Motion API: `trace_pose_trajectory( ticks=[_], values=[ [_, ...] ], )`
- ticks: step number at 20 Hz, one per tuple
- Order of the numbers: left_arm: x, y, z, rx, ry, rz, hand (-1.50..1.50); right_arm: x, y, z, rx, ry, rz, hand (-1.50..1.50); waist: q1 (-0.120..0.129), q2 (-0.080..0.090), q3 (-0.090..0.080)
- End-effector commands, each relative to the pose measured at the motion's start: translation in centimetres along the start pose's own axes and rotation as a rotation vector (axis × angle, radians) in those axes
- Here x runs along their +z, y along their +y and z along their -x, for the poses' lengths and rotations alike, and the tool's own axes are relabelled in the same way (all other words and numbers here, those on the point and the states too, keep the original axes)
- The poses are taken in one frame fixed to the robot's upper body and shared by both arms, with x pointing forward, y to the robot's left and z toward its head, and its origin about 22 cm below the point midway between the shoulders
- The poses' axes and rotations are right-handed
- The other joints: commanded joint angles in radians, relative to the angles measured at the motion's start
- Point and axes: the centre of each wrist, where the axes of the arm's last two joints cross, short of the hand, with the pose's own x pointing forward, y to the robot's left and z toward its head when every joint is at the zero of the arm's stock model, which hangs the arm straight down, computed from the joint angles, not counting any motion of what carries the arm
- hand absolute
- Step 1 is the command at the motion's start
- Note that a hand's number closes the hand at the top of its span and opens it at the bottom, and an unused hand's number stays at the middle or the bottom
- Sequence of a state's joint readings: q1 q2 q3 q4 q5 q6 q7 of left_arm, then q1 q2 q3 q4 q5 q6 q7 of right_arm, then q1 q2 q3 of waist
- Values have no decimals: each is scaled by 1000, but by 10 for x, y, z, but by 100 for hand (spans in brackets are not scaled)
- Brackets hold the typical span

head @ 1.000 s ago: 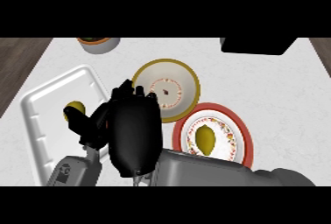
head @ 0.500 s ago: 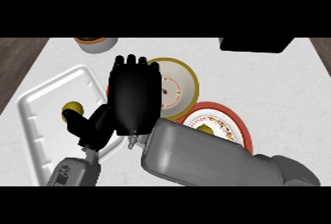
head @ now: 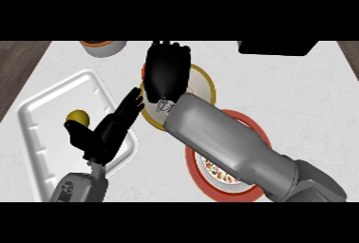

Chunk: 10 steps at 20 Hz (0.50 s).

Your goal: Pick the squash from the plate and place it in the bowl

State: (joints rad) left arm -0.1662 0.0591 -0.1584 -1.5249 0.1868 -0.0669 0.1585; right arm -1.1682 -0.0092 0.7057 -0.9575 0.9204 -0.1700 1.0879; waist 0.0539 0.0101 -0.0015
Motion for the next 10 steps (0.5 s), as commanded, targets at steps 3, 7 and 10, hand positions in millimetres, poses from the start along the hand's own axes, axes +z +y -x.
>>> trace_pose_trajectory(
  ticks=[3,7,10],
  values=[
    [-6,3,-13,-11,-14,7,0,-36,42,33,10,138,8,150,4,8,1],
    [-3,1,-1,3,-12,40,0,-45,58,52,29,296,-162,150,22,13,0],
    [0,-6,-6,-8,-4,28,0,-52,76,77,-35,376,-170,-150,17,13,2]
  ],
)
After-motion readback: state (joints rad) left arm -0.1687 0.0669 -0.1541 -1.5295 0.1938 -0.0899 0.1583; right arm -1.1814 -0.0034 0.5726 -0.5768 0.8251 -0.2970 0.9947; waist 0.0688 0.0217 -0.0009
